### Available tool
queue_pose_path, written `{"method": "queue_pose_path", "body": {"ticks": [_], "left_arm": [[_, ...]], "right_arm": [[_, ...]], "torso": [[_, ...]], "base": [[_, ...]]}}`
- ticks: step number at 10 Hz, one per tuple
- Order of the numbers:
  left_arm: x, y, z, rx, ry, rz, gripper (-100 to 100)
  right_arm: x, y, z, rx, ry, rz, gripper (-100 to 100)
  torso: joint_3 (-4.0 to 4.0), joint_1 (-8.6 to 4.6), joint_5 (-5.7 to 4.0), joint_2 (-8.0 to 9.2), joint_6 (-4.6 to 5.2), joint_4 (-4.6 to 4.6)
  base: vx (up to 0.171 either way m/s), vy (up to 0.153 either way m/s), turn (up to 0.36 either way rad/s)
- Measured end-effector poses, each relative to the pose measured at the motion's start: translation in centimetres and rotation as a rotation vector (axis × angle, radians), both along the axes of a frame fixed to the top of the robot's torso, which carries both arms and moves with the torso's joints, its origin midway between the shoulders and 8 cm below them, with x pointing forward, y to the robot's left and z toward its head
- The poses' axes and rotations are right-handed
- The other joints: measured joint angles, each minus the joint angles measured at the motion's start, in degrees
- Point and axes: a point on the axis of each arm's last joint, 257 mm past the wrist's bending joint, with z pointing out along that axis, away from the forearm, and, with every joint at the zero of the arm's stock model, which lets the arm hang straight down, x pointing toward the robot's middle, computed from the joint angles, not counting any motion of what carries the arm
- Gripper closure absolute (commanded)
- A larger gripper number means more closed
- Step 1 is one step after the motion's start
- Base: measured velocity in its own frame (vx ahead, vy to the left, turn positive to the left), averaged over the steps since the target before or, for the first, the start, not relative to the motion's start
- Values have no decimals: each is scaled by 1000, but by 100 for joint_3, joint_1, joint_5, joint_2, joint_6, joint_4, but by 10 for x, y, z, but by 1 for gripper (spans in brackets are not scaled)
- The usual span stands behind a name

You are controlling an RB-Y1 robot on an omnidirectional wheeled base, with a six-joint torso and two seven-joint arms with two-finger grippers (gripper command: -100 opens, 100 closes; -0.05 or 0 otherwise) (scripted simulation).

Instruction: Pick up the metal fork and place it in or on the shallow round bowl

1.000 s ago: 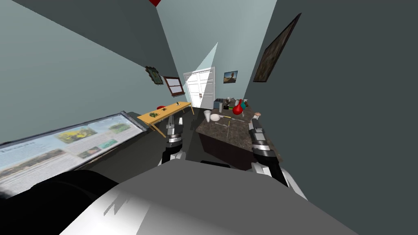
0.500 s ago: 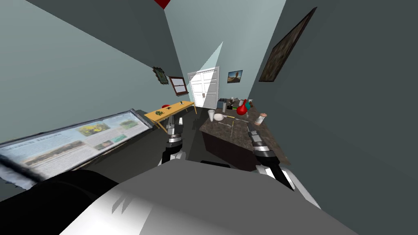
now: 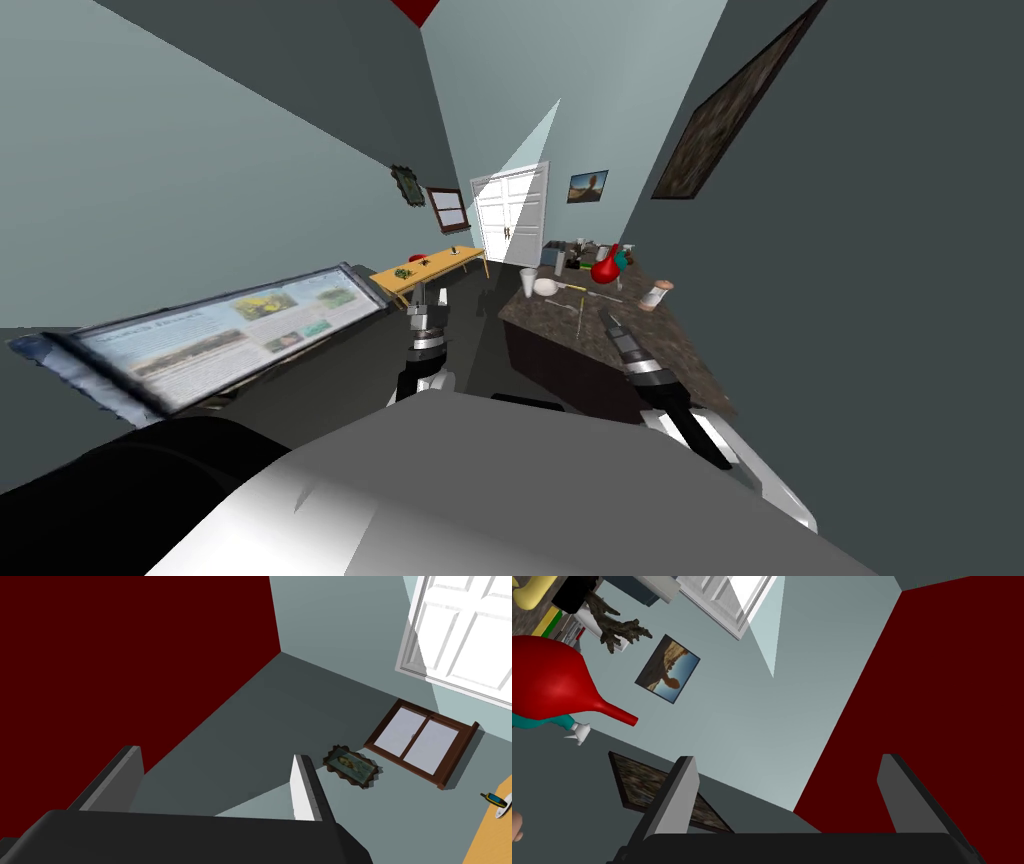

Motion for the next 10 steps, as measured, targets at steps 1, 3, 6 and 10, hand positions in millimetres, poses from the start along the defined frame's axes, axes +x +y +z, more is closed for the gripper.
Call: {"method": "queue_pose_path", "body": {"ticks": [1, 3, 6, 10], "left_arm": [[0, 0, 0, 0, 0, 0, 0], [0, 0, 0, 0, 0, 0, 0], [0, 0, 0, 0, 0, 0, 0], [0, 0, 0, 0, 0, 0, 0]], "right_arm": [[2, -3, -10, -50, 22, 2, -100], [2, -15, -34, -156, 70, 4, -100], [4, -32, -67, -295, 134, 12, -100], [-3, -61, -103, -470, 213, 27, -100]], "torso": [[-1, 5, 1, -2, -2, -1], [-3, 11, 3, -6, 1, -1], [-4, 9, 1, -8, -2, -2], [-4, 15, 3, -7, -1, -1]], "base": [[3, 112, 237], [-4, 76, 100], [4, 68, 100], [10, 78, 113]]}}
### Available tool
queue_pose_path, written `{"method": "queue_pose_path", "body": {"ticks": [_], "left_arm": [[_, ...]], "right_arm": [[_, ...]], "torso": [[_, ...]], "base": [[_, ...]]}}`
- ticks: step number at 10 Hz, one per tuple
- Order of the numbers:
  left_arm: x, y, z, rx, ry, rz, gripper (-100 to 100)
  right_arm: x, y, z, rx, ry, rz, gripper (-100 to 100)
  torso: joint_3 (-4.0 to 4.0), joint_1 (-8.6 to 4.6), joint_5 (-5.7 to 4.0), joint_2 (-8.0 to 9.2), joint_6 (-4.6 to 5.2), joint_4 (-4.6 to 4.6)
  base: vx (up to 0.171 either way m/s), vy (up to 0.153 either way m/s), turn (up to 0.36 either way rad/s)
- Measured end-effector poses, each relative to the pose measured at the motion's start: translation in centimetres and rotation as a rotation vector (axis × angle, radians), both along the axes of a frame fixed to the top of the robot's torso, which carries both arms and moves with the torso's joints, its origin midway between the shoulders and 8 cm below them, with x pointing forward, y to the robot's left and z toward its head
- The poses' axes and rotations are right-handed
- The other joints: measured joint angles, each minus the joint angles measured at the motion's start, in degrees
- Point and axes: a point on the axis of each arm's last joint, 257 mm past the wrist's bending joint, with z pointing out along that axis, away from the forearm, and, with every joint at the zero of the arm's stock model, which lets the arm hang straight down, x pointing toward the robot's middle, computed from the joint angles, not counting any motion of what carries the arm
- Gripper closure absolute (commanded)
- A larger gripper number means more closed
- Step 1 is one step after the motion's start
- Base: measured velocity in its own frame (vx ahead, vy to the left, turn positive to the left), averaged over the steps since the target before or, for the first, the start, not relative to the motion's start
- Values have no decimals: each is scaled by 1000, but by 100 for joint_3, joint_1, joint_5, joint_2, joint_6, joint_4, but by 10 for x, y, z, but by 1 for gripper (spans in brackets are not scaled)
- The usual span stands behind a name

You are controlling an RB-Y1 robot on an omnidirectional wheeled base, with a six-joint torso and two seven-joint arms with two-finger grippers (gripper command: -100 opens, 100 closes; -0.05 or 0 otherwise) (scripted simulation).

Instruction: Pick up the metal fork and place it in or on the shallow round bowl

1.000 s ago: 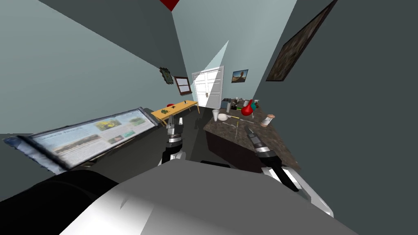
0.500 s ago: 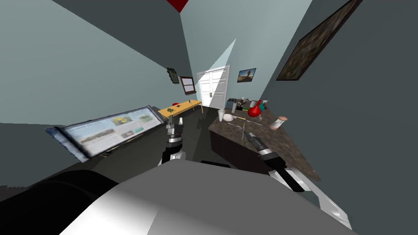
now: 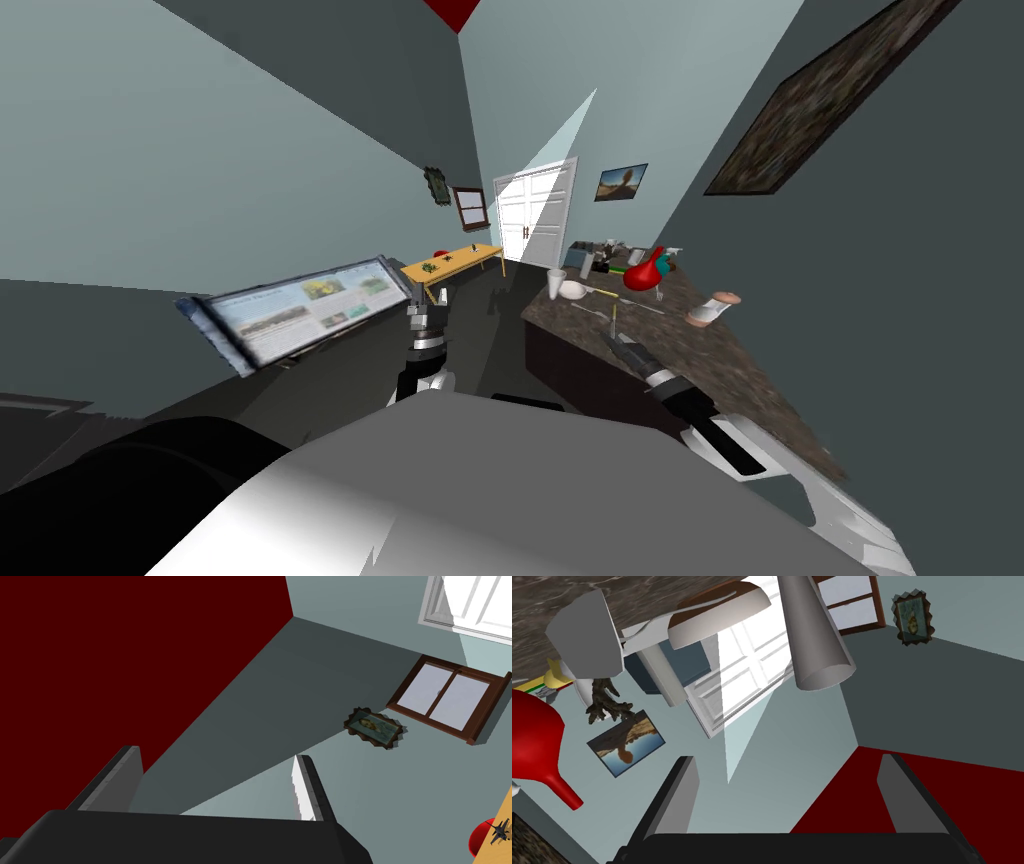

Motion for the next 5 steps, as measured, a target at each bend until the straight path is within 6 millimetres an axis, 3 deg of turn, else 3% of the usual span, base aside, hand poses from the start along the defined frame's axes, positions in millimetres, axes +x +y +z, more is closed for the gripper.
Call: {"method": "queue_pose_path", "body": {"ticks": [5], "left_arm": [[0, 0, 0, 0, 0, 0, 0]], "right_arm": [[-14, -42, -37, -213, 95, 31, -100]], "torso": [[-6, -6, 0, -10, 4, -2]], "base": [[37, 78, 114]]}}
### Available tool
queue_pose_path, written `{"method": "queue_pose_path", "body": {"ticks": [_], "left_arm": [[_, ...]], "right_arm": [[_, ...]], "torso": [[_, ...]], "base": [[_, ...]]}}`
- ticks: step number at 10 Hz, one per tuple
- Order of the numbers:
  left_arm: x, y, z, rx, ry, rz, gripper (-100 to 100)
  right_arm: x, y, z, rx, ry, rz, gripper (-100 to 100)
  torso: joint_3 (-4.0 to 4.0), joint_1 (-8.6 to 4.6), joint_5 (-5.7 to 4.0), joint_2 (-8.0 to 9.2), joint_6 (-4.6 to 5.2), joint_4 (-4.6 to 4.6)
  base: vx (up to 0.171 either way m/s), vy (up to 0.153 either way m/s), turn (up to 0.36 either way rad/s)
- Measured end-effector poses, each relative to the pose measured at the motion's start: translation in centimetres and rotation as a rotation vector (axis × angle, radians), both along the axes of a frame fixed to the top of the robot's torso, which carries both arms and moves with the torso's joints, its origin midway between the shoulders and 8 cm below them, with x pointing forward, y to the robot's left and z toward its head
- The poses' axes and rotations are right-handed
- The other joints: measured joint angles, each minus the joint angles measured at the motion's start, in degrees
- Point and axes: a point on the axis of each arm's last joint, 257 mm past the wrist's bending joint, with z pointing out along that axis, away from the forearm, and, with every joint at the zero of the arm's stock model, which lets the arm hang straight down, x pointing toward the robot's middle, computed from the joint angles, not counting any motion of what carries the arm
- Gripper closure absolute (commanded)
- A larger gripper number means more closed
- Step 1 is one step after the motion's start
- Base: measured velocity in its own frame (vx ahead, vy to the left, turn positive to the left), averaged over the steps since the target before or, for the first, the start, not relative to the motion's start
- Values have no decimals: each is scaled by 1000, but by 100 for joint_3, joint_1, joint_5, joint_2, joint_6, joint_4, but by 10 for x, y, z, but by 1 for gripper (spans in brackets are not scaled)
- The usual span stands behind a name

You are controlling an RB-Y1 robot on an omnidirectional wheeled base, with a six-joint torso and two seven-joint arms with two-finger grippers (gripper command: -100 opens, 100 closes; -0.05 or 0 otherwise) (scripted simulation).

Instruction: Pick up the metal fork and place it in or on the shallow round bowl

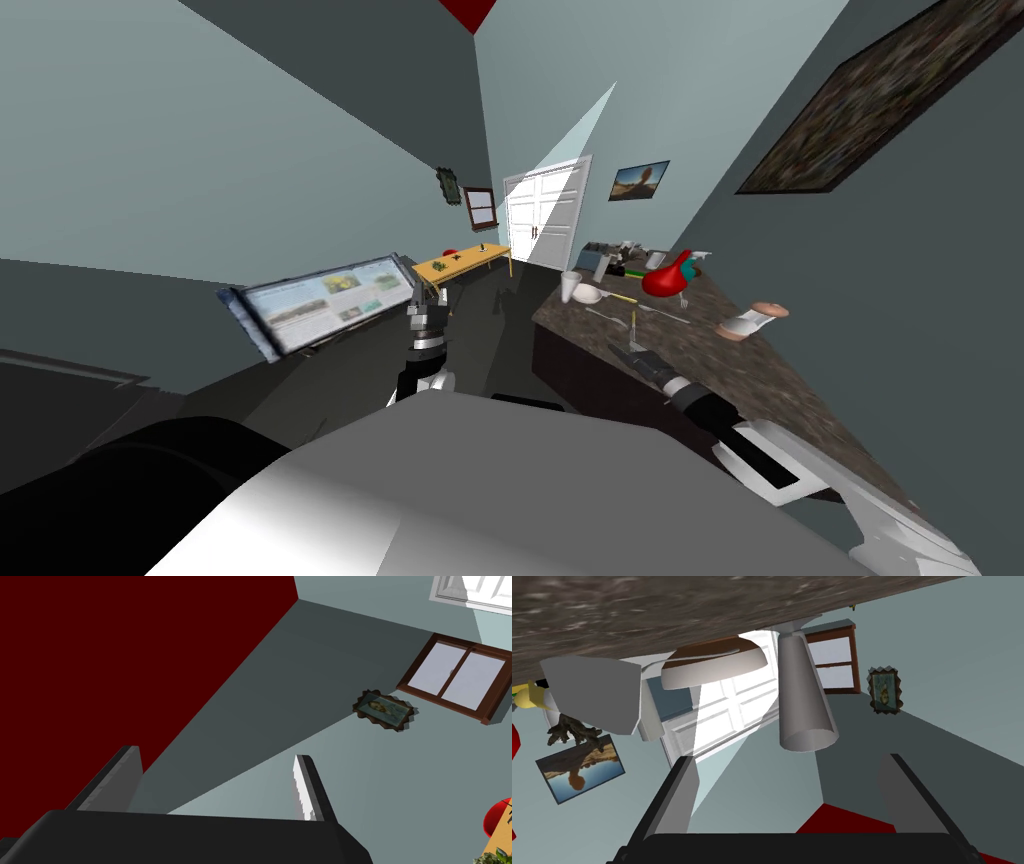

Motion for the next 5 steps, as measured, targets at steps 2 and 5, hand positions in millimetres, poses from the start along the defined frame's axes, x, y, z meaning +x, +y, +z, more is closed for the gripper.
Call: {"method": "queue_pose_path", "body": {"ticks": [2, 5], "left_arm": [[0, 0, 0, 0, 0, 0, 0], [0, 0, 0, 0, 0, 0, 0]], "right_arm": [[-8, -22, -10, -86, 40, 15, -100], [-18, -53, -33, -216, 105, 38, -100]], "torso": [[0, 2, 1, -1, -1, 0], [-3, 5, -1, -6, -3, -1]], "base": [[57, 83, 99], [50, 72, 92]]}}
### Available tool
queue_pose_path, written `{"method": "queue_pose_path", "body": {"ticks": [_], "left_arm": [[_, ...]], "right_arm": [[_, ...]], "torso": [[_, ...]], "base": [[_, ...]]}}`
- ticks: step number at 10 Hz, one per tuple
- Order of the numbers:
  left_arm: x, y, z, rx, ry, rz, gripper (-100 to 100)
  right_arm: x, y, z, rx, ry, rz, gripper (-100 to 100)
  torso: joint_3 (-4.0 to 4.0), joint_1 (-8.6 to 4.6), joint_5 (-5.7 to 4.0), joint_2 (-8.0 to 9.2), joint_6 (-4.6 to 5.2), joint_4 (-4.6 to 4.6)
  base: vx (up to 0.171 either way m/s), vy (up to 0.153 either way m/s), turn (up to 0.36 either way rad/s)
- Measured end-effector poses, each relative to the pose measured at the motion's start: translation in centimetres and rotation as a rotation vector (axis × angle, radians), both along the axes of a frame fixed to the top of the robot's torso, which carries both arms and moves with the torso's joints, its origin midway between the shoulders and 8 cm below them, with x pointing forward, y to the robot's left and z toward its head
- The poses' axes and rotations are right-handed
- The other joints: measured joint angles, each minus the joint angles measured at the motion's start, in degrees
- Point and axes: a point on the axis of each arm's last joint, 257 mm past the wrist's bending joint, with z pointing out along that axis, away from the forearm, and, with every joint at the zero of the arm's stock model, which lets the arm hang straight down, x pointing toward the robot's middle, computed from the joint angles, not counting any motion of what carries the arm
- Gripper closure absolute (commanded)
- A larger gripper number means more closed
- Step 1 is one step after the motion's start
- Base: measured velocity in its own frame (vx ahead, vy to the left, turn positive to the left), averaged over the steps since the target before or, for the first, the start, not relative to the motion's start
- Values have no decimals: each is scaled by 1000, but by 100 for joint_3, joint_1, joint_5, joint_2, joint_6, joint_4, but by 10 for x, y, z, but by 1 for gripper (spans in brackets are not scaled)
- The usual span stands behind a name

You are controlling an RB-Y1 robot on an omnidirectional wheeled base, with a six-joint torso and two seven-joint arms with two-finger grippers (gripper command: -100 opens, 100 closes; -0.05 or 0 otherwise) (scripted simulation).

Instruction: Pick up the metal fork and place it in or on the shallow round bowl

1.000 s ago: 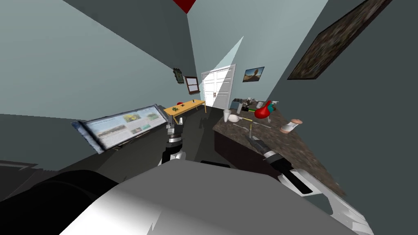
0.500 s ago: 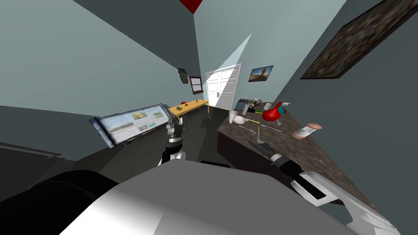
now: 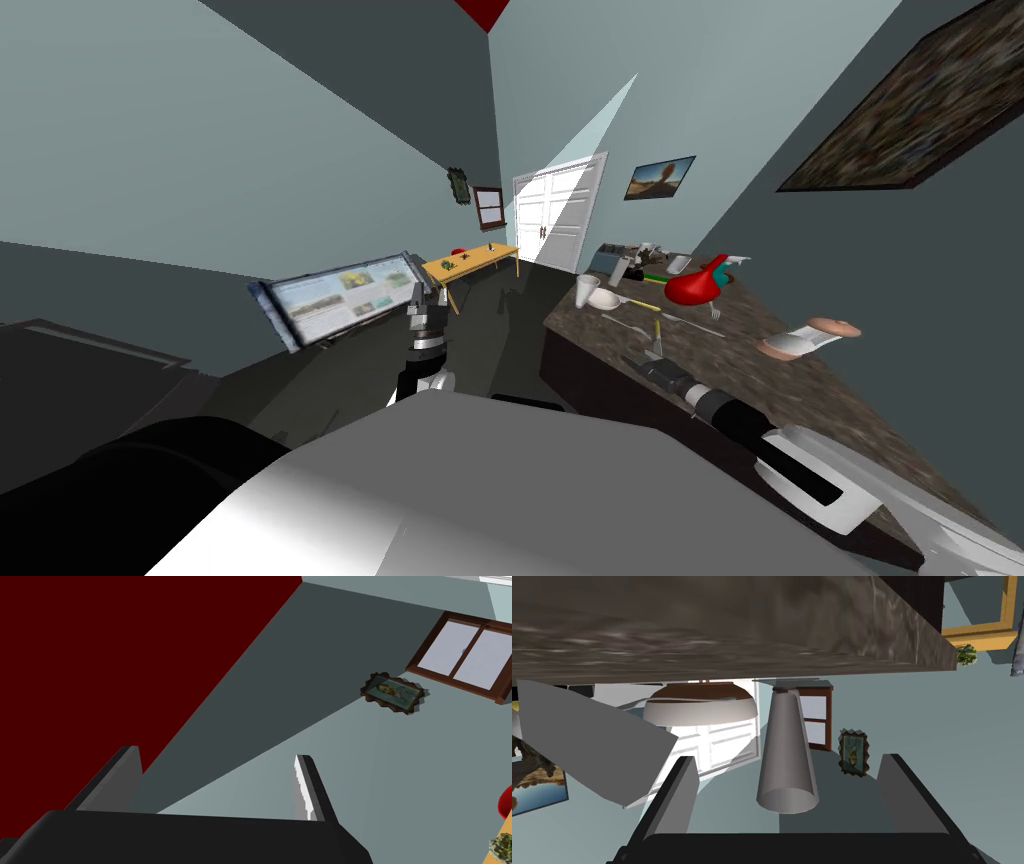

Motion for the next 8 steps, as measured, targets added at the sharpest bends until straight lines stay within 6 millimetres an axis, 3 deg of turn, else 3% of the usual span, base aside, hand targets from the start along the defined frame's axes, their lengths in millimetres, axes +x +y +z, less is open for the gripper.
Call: {"method": "queue_pose_path", "body": {"ticks": [3, 8], "left_arm": [[0, 0, 0, 0, 0, 0, 0], [0, 0, 0, 0, 0, 0, 0]], "right_arm": [[-6, -26, -1, -92, 42, 20, -100], [-27, -80, -10, -270, 134, 56, -100]], "torso": [[6, -12, -2, 11, 1, 3], [-3, -6, 1, -4, 3, -1]], "base": [[31, 43, 63], [79, 69, 89]]}}
